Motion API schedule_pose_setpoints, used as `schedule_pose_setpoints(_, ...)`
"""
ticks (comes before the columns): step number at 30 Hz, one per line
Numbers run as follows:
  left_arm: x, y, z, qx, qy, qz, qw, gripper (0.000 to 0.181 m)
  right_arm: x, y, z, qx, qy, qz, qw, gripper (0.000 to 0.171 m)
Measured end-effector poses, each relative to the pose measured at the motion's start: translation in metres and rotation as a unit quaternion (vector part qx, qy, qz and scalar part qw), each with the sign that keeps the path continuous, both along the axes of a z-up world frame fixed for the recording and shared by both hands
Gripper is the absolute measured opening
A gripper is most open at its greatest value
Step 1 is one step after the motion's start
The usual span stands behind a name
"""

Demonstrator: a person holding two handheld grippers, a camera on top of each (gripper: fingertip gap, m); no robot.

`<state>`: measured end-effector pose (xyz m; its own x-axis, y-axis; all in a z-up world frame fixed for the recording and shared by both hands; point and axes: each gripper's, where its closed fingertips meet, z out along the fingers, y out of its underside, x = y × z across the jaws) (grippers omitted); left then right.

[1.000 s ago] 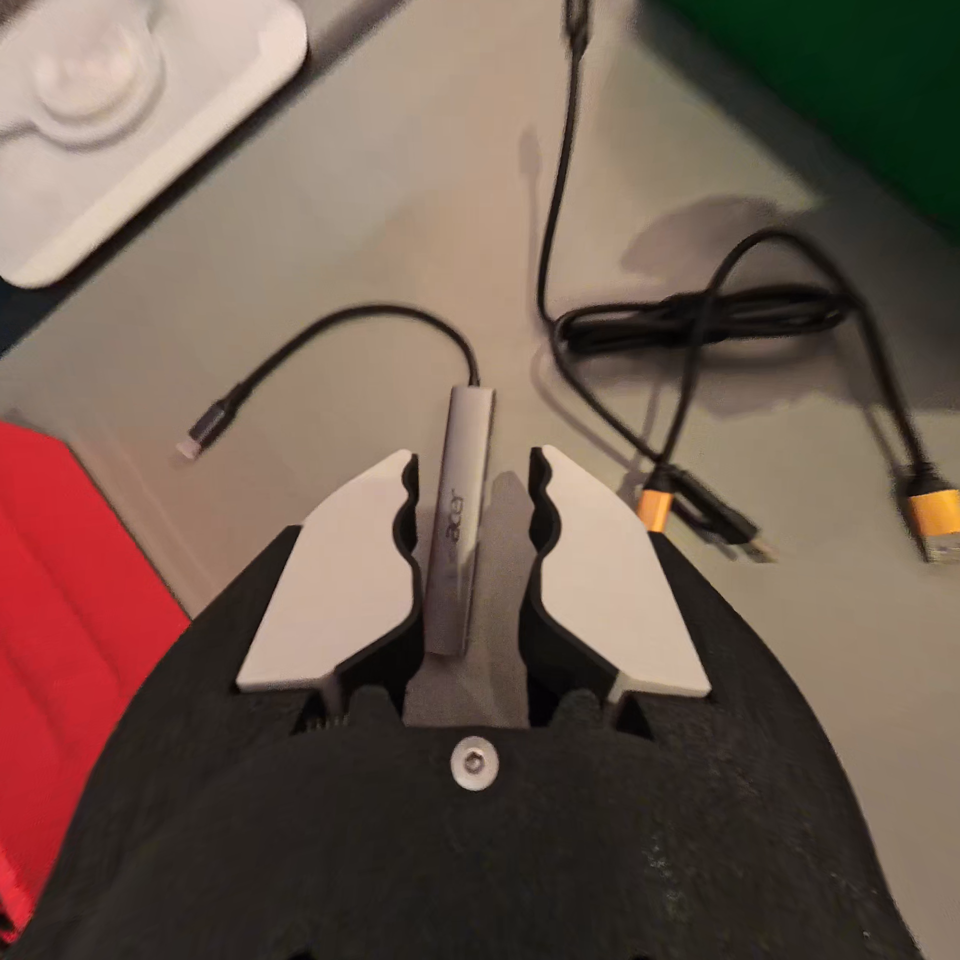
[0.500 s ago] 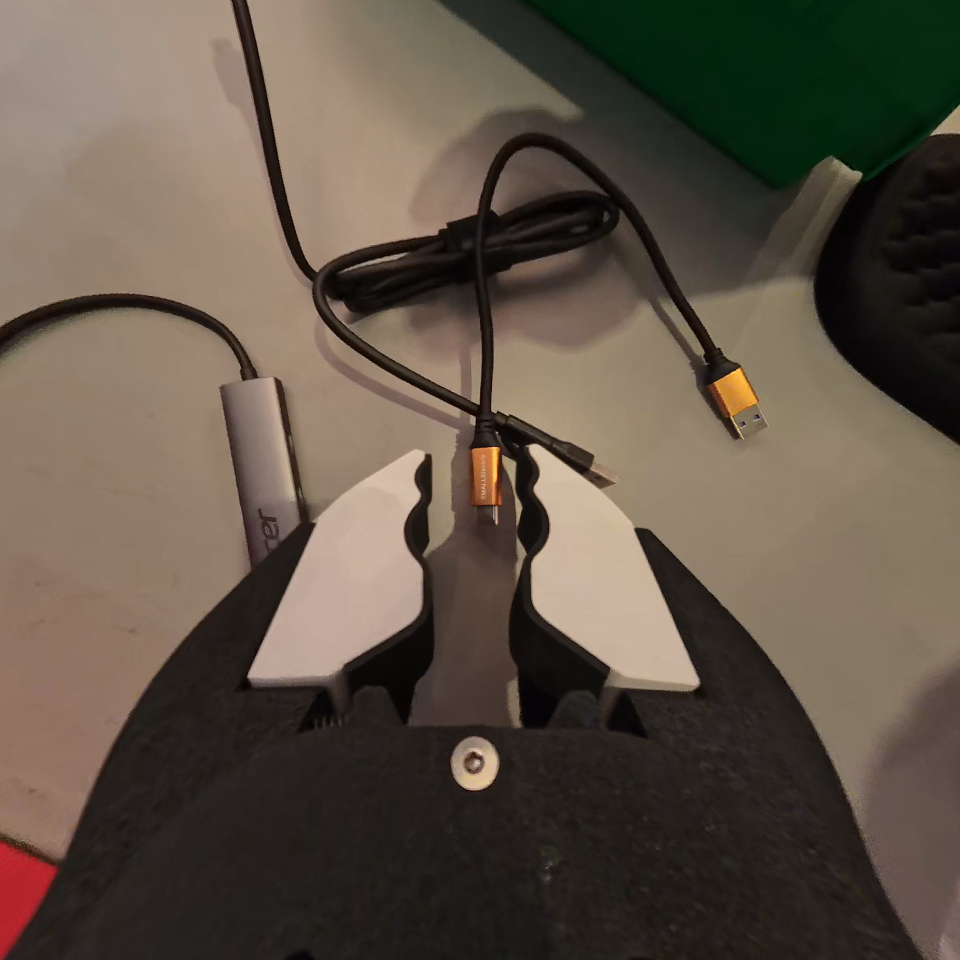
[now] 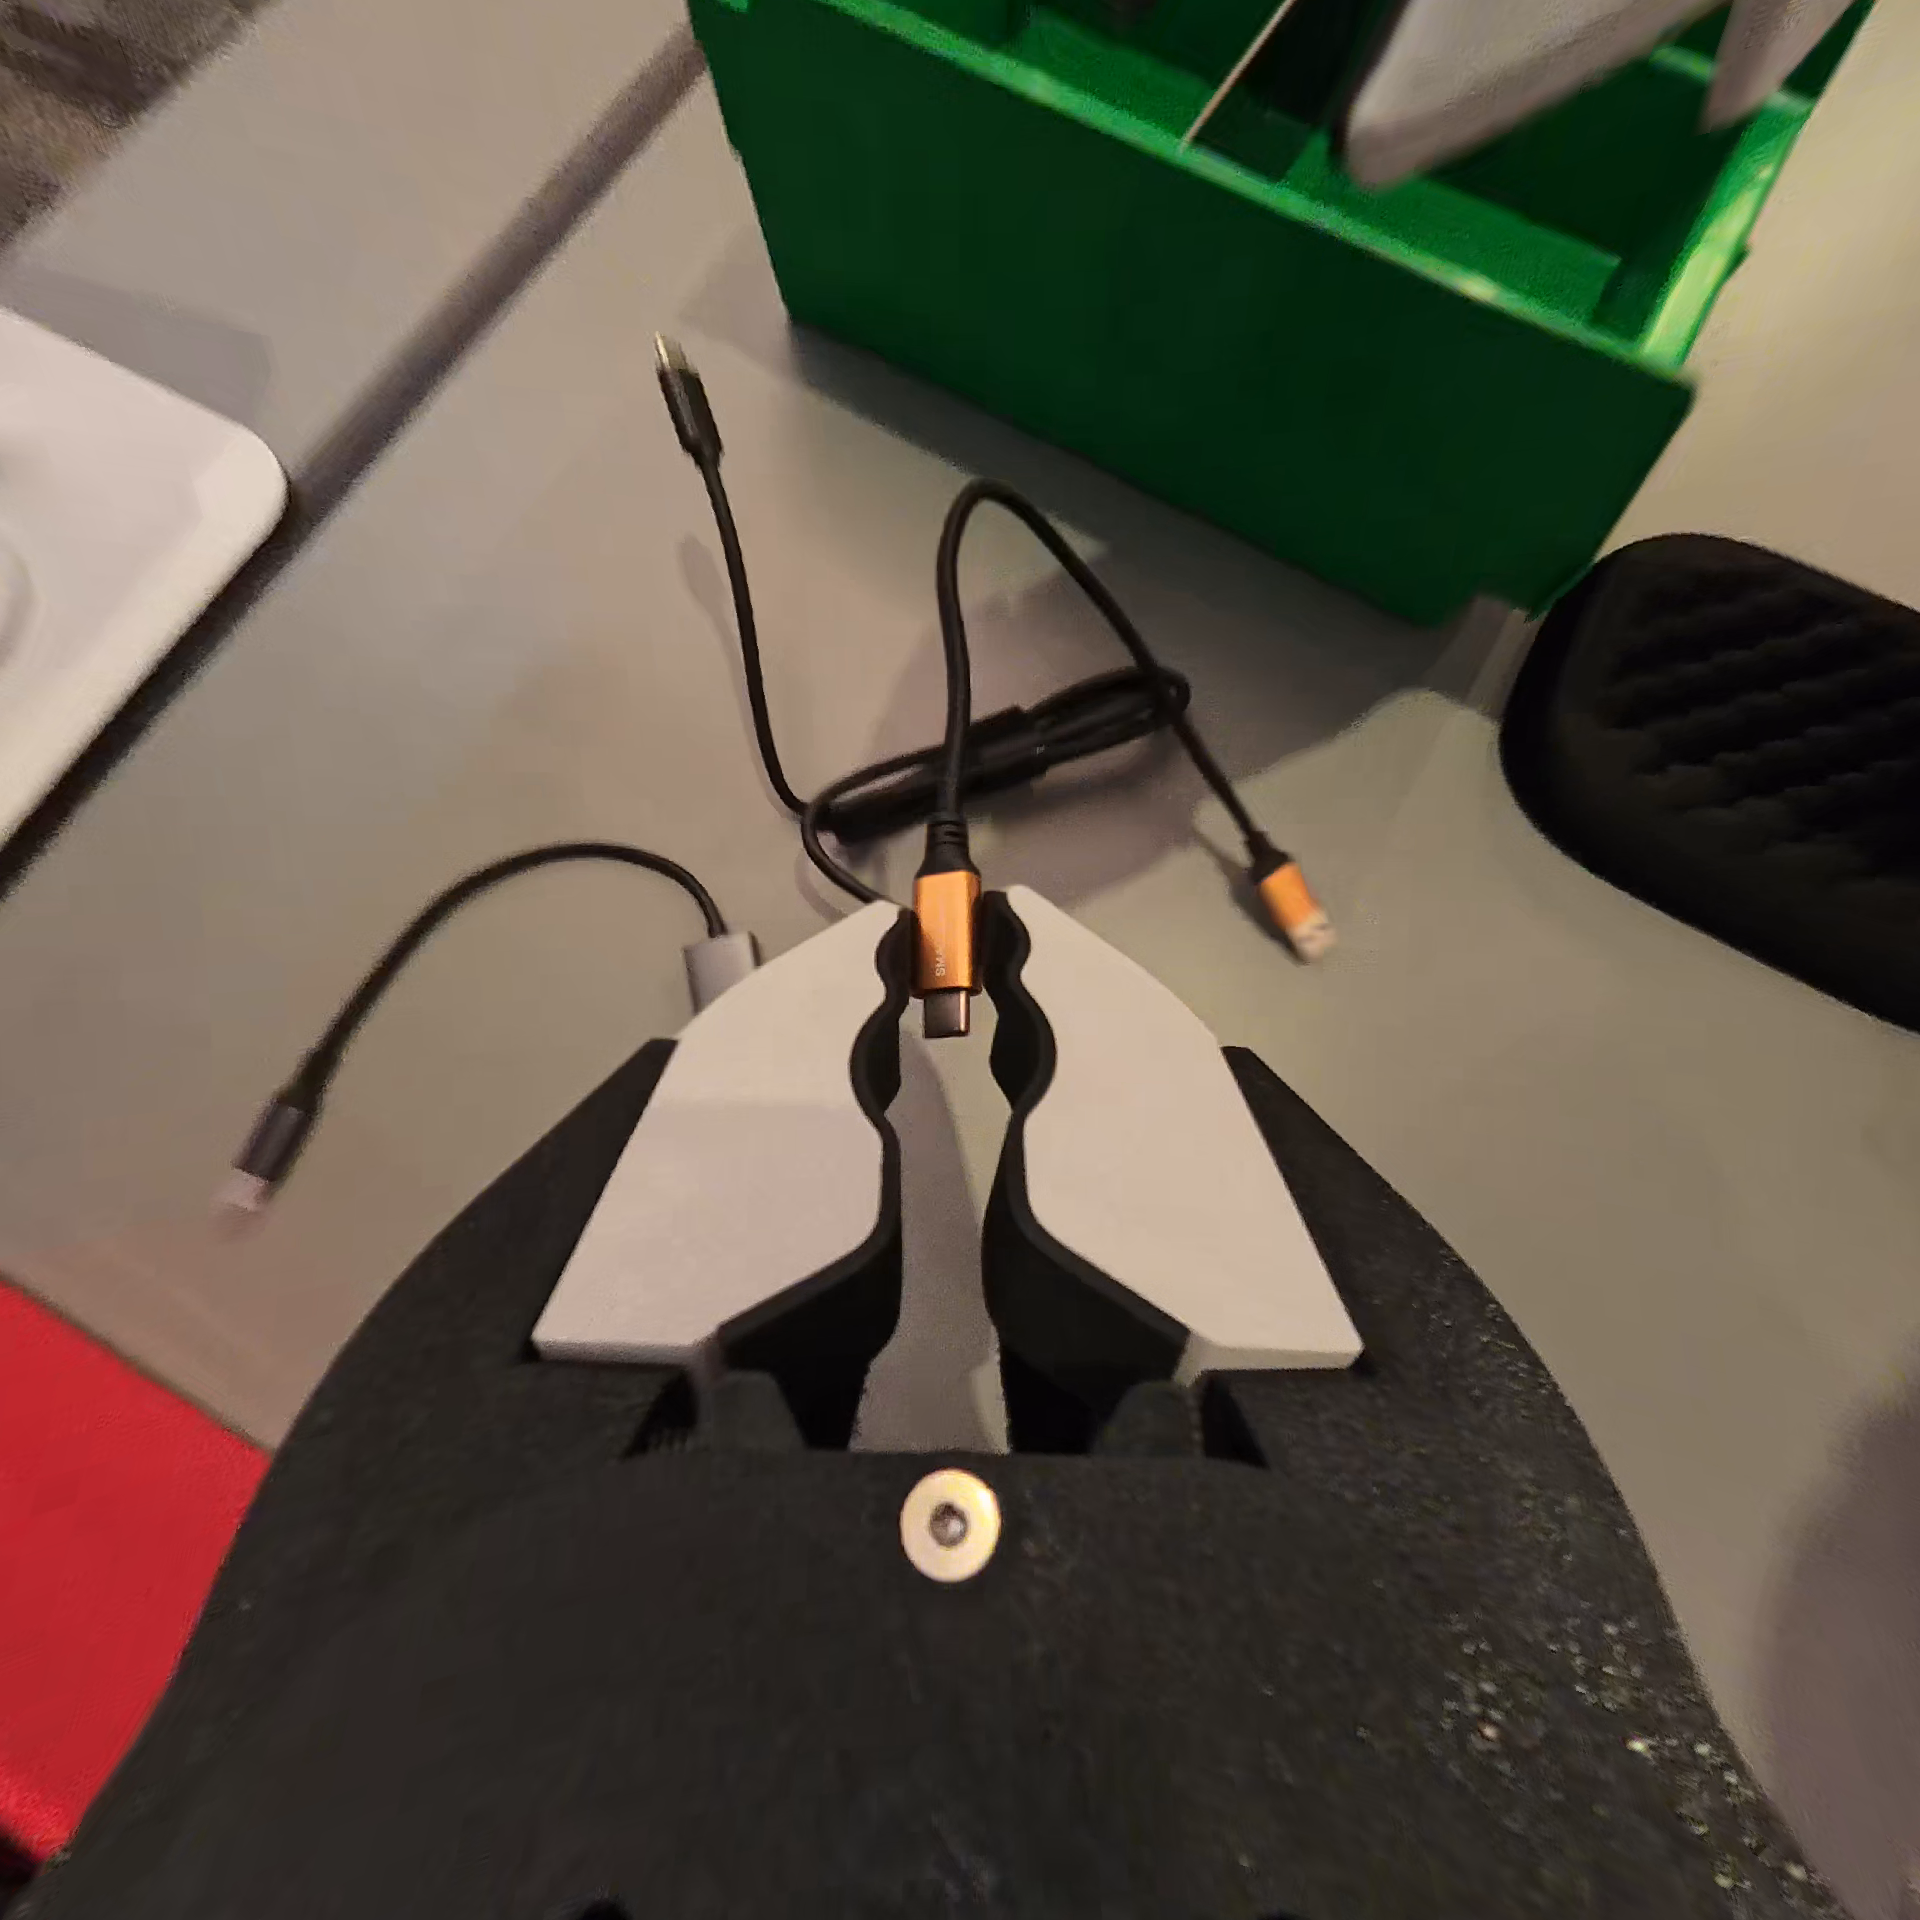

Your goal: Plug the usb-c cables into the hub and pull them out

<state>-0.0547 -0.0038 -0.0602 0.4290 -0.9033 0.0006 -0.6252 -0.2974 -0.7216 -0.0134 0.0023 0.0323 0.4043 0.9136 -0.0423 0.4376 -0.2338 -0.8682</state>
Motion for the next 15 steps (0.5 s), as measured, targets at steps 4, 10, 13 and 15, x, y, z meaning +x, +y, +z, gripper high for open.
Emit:
schedule_pose_setpoints(4, 0.001, 0.003, 0.045, 0.069, 0.017, -0.031, 0.997, 0.012, -0.011, -0.006, 0.057, 0.048, 0.198, 0.068, 0.977, 0.026)
schedule_pose_setpoints(10, 0.004, -0.022, 0.100, 0.192, 0.034, -0.175, 0.965, 0.012, 0.047, -0.006, 0.114, 0.192, 0.292, -0.005, 0.937, 0.026)
schedule_pose_setpoints(13, 0.005, -0.050, 0.117, 0.176, -0.051, -0.234, 0.955, 0.012, 0.058, -0.004, 0.102, 0.250, 0.250, -0.013, 0.935, 0.026)
schedule_pose_setpoints(15, 0.004, -0.060, 0.127, 0.158, -0.105, -0.252, 0.949, 0.011, 0.049, 0.005, 0.079, 0.251, 0.208, -0.004, 0.945, 0.026)
